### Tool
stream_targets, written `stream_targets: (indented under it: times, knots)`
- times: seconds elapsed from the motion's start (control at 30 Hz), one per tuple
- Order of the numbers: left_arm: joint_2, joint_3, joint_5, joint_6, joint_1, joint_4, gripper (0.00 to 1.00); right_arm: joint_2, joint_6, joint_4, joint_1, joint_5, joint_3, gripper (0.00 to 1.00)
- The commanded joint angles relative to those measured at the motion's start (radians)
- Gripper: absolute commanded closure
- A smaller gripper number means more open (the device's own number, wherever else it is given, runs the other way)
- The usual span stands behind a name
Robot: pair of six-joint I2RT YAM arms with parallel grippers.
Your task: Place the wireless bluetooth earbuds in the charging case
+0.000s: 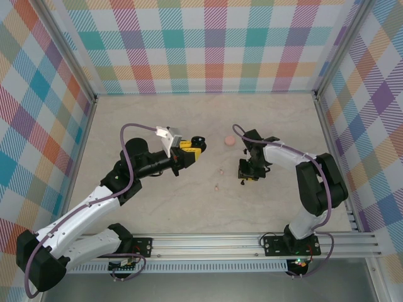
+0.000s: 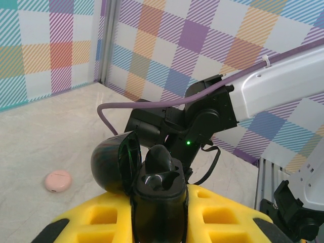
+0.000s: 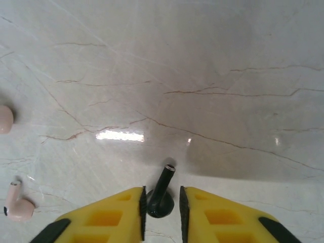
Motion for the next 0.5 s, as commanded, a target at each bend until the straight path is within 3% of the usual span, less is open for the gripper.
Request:
stream_targets:
  times: [0.0,0.47]
  knots:
    - [0.003,0.005,0.016,0.007,-0.010,0.020,0.80,-0.020,-0.050,-0.032,0.000,-0.016,0.037,0.77]
    - [0.003,0.011,0.016,0.008,-0.012,0.009,0.80,0.005,-0.065,-0.113,0.000,0.020,0.024,0.85]
